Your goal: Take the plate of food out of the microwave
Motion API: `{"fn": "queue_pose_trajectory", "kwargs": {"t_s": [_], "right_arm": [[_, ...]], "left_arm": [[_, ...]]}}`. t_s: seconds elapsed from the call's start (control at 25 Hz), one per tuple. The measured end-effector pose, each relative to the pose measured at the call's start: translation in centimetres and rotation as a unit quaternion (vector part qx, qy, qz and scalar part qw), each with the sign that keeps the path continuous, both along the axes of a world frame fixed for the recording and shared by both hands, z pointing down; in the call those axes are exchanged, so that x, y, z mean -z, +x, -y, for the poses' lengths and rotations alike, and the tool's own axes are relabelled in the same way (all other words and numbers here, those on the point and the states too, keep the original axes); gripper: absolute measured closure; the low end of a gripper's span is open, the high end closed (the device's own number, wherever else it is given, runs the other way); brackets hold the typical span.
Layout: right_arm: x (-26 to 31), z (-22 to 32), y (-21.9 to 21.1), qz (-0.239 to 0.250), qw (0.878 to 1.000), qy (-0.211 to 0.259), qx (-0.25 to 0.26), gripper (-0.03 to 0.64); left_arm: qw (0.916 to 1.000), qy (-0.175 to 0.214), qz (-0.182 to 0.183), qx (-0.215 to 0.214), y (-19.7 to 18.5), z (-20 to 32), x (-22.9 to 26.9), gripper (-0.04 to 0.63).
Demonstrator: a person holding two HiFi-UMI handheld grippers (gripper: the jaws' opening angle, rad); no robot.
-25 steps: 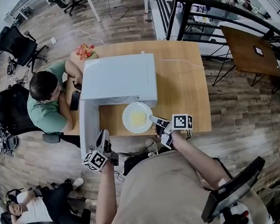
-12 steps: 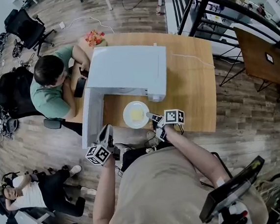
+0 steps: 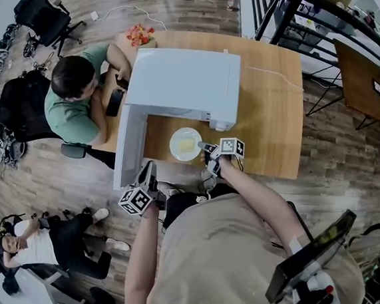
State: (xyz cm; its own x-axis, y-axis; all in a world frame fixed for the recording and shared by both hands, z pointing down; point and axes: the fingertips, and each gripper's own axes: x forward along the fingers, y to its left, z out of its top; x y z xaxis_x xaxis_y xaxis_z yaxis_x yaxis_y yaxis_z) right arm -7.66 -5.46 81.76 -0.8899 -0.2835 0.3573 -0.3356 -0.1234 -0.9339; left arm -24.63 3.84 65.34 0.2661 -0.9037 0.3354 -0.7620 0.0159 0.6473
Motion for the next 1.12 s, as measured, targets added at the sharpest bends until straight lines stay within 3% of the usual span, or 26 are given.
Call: {"fn": "queue_pose_trajectory", "kwargs": {"t_s": [0.12, 0.52, 0.68, 0.84, 0.92, 1.04, 1.12], "right_arm": [[-1.7, 0.3, -0.3, 0.001, 1.000, -0.023, -0.020, 0.598], [-7.1, 0.3, -1.4, -0.119, 0.993, -0.024, 0.001, 0.597], [-8.1, 0.6, -1.9, -0.178, 0.984, 0.013, 0.015, 0.597], [-9.3, 0.2, -2.5, -0.244, 0.967, 0.047, 0.057, 0.583], [-9.6, 0.1, -2.7, -0.266, 0.959, 0.063, 0.076, 0.503], [-9.6, 0.5, -2.9, -0.281, 0.951, 0.097, 0.083, 0.293], [-9.0, 0.7, -2.8, -0.285, 0.947, 0.114, 0.089, 0.205]], "left_arm": [[1.0000, -0.008, -0.001, 0.003, -0.5, -0.3, -0.5, 0.589], [0.9991, -0.002, -0.035, 0.023, -1.1, -0.2, 0.2, 0.589], [0.9991, -0.004, -0.037, 0.018, -1.1, -0.1, 0.5, 0.589], [0.9991, -0.008, -0.039, 0.011, -1.2, -0.2, 0.8, 0.589], [0.9992, -0.008, -0.038, 0.005, -1.2, -0.1, 1.0, 0.589], [0.9993, -0.004, -0.038, 0.000, -1.0, 0.2, 1.5, 0.589], [0.9992, 0.001, -0.040, -0.002, -0.7, 0.6, 1.9, 0.589]]}}
